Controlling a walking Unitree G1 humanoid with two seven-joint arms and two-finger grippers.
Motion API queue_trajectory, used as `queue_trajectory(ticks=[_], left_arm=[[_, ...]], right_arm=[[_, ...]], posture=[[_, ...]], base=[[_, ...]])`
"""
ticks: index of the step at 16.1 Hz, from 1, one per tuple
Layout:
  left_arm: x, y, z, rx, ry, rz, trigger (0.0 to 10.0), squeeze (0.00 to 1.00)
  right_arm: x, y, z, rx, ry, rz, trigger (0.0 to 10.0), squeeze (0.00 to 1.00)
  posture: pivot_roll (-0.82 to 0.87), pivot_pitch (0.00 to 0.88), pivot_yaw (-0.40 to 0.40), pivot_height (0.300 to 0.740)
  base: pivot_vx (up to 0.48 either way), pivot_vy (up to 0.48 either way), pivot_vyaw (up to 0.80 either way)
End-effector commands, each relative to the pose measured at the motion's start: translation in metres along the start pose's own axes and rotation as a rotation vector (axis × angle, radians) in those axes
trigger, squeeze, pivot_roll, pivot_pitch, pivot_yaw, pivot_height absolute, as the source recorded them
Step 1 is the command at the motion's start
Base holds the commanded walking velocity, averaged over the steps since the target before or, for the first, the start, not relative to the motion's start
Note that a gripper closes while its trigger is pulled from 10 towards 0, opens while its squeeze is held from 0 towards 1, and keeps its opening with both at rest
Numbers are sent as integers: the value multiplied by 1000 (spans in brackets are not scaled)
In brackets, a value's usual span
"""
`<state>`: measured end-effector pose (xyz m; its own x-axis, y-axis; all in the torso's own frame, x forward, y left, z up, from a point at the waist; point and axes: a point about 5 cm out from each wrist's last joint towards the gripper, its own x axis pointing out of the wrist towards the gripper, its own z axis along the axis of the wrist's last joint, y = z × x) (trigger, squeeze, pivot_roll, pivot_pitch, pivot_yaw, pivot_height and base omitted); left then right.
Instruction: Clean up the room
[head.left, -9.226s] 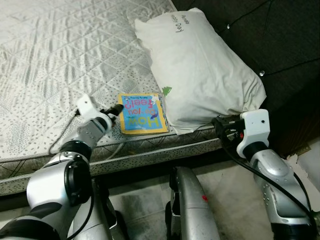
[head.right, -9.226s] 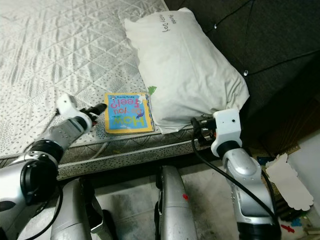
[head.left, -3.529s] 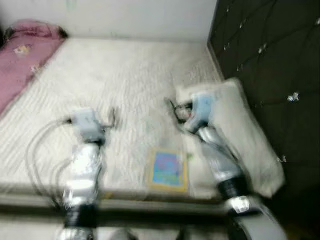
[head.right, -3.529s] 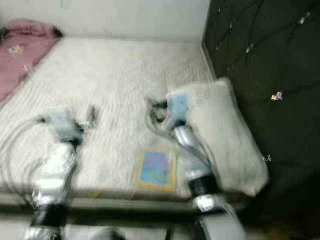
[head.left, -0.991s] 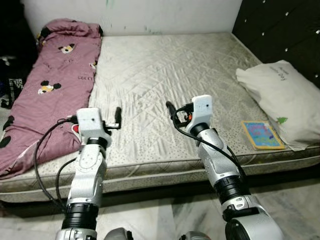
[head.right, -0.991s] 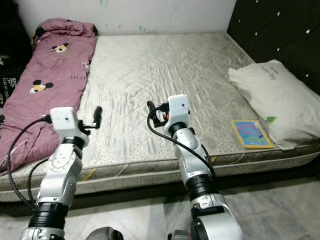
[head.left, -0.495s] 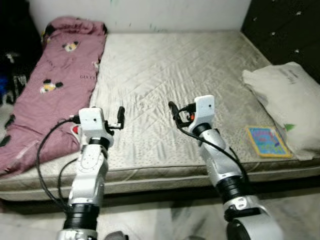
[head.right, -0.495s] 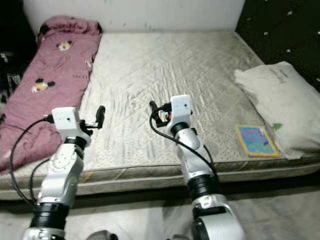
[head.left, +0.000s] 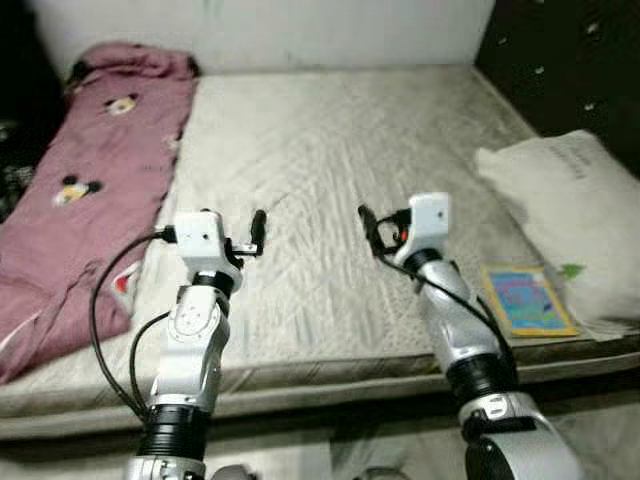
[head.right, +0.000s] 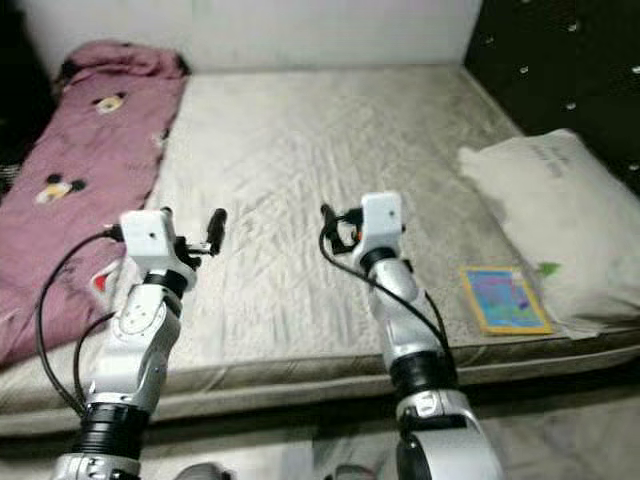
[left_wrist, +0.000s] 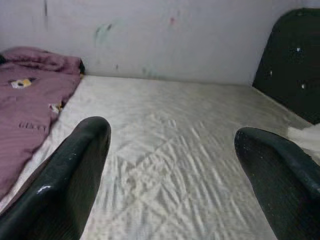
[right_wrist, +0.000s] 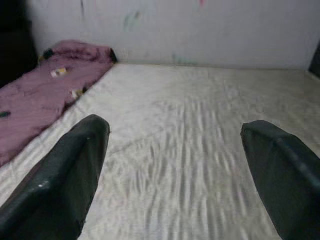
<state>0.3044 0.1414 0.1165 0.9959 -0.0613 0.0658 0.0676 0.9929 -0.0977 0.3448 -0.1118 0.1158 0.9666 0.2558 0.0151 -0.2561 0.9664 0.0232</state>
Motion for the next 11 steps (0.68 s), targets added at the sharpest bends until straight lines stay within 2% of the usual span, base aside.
queue_trajectory(ticks=[1, 3, 4, 6, 11], left_arm=[[-2, 14, 0, 16, 5, 40, 10000, 0], [-2, 14, -1, 23, 12, 48, 10000, 0], [-2, 19, -2, 17, 14, 85, 10000, 0], [-3, 22, -4, 1, 27, 103, 10000, 0], [-7, 28, -10, -2, 58, 98, 10000, 0]], right_arm=[[4, 13, 5, 6, -18, 38, 10000, 0], [3, 8, 7, -20, -34, 10, 10000, 0], [3, 1, 7, -19, -22, -32, 10000, 0], [1, -5, 5, -57, 3, -35, 10000, 0], [-9, -5, -10, -117, 80, 13, 10000, 0]], posture=[[-71, 0, 0, 740], [-69, 0, -3, 740], [-74, 0, -4, 740], [-87, 0, -2, 740], [-103, 0, 35, 740]], base=[[0, 0, 0], [0, 0, 0], [0, 0, 0], [0, 0, 0], [0, 0, 0]])
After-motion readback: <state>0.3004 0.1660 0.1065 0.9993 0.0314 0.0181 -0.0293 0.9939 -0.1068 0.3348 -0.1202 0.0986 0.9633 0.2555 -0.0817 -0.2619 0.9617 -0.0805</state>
